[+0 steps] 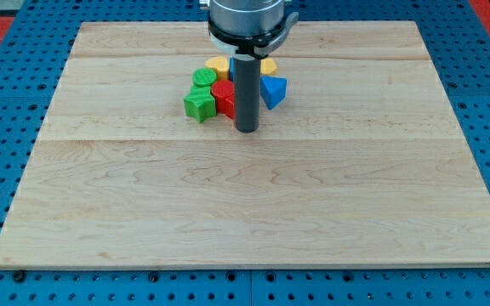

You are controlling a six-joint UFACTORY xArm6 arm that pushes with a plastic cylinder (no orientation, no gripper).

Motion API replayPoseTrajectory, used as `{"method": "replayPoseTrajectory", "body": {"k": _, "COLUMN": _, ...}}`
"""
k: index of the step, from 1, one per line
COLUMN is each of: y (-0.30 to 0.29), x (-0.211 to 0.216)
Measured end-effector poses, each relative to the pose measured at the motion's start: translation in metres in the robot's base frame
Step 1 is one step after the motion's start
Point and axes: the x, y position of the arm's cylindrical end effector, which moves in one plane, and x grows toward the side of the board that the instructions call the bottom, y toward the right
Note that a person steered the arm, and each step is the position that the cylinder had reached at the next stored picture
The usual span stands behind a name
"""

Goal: Move the red star down to the blue triangle

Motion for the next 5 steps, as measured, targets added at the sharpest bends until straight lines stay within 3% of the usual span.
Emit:
{"method": "replayPoseTrajectory", "body": {"k": 1, "y": 0.032, "x": 0.010}}
{"method": "replayPoseTrajectory", "body": {"k": 2, "y": 0.027, "x": 0.032}}
{"method": "replayPoseTrajectory", "body": {"k": 5, "y": -0.035, "x": -0.007}}
